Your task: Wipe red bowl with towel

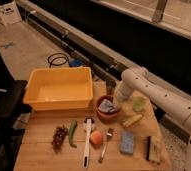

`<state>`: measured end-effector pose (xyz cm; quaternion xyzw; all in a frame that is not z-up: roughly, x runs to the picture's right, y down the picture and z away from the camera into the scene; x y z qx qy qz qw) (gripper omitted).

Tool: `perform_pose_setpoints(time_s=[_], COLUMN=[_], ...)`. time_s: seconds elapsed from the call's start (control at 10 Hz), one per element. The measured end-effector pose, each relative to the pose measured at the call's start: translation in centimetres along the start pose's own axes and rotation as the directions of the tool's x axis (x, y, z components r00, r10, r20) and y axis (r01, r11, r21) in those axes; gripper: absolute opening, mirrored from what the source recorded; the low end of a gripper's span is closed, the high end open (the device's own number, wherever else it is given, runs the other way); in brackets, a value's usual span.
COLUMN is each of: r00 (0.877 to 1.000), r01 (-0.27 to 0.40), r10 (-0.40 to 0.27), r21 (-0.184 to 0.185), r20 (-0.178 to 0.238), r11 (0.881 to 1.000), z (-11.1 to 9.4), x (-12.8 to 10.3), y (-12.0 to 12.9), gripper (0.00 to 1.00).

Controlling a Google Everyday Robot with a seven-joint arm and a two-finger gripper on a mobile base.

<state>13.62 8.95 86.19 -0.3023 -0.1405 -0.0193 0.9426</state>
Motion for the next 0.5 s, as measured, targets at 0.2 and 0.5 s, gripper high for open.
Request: perform_pose_setpoints(time_s=[0.2,0.5], r00=[1.000,0.997], r01=[0.015,0.073], r10=[-0.014,-0.073], r21=[0.014,0.010], r20=[-0.006,0.012], r11=[1.000,0.997], z=[0.0,1.1], x=[-0.7,-3.7], y=[-2.2,-2.5], gripper=[0.00,0.00])
